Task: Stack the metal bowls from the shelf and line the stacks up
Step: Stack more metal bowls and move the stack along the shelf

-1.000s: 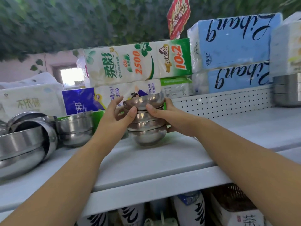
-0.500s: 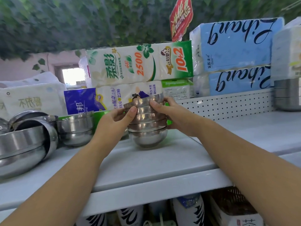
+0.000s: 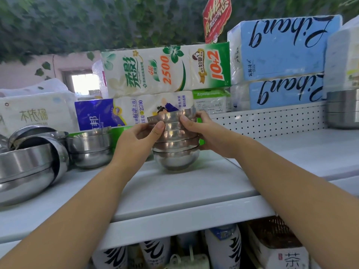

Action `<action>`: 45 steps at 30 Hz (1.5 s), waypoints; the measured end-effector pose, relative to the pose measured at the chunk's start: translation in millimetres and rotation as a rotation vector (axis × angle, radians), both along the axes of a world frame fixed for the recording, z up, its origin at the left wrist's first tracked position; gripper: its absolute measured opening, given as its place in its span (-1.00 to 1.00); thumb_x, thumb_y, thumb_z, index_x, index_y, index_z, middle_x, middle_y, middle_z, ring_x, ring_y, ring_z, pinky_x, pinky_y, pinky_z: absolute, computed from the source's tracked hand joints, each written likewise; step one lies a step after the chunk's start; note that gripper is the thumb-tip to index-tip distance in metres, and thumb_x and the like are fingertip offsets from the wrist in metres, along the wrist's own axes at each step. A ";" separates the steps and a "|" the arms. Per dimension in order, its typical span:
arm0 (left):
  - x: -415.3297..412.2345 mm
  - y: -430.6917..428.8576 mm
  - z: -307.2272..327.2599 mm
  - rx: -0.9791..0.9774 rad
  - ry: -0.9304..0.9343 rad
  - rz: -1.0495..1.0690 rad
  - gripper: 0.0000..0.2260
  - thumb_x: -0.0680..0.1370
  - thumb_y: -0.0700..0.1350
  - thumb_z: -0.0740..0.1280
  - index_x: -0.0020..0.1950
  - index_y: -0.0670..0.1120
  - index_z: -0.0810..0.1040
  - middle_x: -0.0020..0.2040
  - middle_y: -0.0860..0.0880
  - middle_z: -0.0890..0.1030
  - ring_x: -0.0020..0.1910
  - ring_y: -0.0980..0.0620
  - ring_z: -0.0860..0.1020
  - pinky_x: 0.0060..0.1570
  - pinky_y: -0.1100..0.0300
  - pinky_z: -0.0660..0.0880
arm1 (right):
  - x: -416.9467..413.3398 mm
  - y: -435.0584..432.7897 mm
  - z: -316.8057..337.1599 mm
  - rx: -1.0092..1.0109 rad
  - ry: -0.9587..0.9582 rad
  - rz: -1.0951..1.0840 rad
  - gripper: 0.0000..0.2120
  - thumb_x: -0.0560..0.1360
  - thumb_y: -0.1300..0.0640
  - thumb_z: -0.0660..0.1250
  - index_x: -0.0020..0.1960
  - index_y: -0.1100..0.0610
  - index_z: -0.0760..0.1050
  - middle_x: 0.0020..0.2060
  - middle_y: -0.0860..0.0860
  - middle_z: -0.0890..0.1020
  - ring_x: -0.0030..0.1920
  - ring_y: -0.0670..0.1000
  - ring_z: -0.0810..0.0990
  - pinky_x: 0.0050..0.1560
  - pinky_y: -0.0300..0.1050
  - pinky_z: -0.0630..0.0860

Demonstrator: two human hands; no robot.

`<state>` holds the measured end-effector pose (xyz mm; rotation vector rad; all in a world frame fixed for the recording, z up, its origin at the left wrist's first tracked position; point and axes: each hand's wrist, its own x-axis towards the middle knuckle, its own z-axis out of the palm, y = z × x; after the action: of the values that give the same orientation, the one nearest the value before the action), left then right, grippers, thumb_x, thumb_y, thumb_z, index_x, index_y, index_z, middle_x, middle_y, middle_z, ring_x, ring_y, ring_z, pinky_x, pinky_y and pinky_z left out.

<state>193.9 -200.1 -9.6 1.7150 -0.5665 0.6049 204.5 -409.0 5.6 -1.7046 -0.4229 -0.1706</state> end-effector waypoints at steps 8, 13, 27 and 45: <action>6.1 2.2 3.6 0.009 0.117 -0.013 -0.14 0.30 0.38 0.46 0.52 0.17 0.27 0.21 0.02 0.60 0.21 0.07 0.58 0.22 0.05 0.51 | -9.2 -5.8 -3.0 -0.236 0.044 0.016 0.00 0.37 -0.10 0.54 0.58 -0.12 -0.04 0.18 -0.09 0.61 0.14 -0.14 0.63 0.17 -0.16 0.60; 5.9 1.9 4.8 -0.059 0.108 -0.087 -0.43 0.29 0.32 0.54 0.23 0.32 0.43 0.18 0.00 0.63 0.21 0.01 0.60 0.22 -0.05 0.56 | -13.5 -3.9 -7.0 -0.437 0.030 -0.001 0.15 0.39 0.08 0.63 0.62 0.03 -0.18 0.23 -0.19 0.49 0.13 -0.33 0.48 -0.04 -0.56 0.46; -17.4 -38.7 26.6 -0.126 -0.026 -0.182 -0.42 0.31 0.27 0.51 0.29 0.24 0.46 0.13 0.04 0.63 0.12 0.06 0.65 0.16 0.02 0.59 | -63.7 -39.9 13.4 -0.339 -0.096 -0.202 0.13 0.15 -0.04 0.71 0.54 -0.12 0.12 0.20 -0.07 0.65 0.18 -0.07 0.66 0.15 -0.07 0.63; -100.3 -314.0 29.2 -0.076 -0.023 -0.520 -0.37 0.32 0.27 0.50 0.35 0.21 0.44 0.16 0.04 0.63 0.05 0.04 0.68 0.16 -0.05 0.59 | -217.8 -293.7 1.9 -0.296 -0.124 -0.558 0.01 0.21 0.00 0.70 0.48 -0.19 0.18 0.19 -0.17 0.65 0.15 -0.20 0.66 0.22 -0.21 0.55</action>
<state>93.6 -514.2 19.7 1.4115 -0.9522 0.2689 -13.3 -702.7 7.4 -2.0811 -0.0508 -0.6477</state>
